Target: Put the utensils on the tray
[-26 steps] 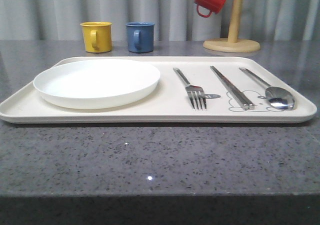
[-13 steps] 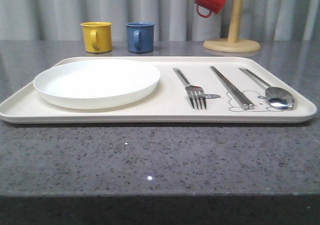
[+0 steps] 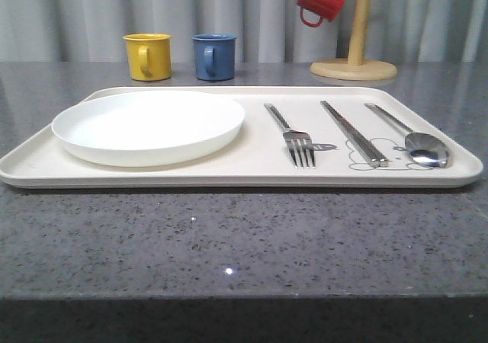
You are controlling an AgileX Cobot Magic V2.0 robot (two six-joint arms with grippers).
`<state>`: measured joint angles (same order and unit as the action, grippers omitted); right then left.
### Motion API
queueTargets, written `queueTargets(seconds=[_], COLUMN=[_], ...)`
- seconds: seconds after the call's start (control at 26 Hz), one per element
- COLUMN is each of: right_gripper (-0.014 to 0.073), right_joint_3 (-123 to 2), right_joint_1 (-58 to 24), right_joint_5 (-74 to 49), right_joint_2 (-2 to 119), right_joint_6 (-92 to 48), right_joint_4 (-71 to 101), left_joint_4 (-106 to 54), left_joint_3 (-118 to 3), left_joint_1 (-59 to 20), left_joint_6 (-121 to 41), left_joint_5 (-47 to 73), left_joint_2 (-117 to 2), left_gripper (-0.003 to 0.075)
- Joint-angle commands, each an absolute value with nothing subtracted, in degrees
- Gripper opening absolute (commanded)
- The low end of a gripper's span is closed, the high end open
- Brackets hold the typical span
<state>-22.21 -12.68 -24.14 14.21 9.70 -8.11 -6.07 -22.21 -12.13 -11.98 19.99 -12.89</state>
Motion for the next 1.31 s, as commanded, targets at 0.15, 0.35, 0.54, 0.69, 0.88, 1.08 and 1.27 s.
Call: queueTargets(seconds=[0.15,0.35,0.54,0.69,0.88,1.08,1.27], right_gripper=[-0.0067,-0.0067,-0.0067,-0.0067,-0.0067,-0.0067,-0.0067], right_joint_3=[-23.7,-23.7,-23.7,-23.7,-23.7,-23.7,-23.7], right_joint_1=[-12.6,-12.6,-12.6,-12.6,-12.6,-12.6,-12.6], right_joint_5=[-19.2,-19.2,-19.2,-19.2,-19.2,-19.2,-19.2], right_joint_2=[14.7,14.7,14.7,14.7,14.7,14.7,14.7], right_joint_6=[9.2,9.2,9.2,9.2,9.2,9.2,9.2], right_joint_4=[-9.1,-9.1,-9.1,-9.1,-9.1,-9.1,-9.1], left_joint_4=[-6.8,-6.8,-6.8,-6.4,3.1,4.3,4.3], left_joint_3=[-23.8,-23.8,-23.8,-23.4,-18.5,-10.0,-3.1], left_joint_1=[-12.1,-12.1,-12.1,-12.1,-9.3,-4.2,-3.0], left_joint_6=[-11.5,-11.5,-11.5,-11.5,0.9,2.1,2.1], left_joint_5=[15.2,15.2,15.2,15.0,13.2,13.1,8.1], left_joint_2=[-13.5,-13.5,-13.5,-13.3,-9.6,-1.0,1.3], left_gripper=[-0.0018,-0.0018,-0.0018,-0.0018,-0.0018,-0.0018,-0.0018])
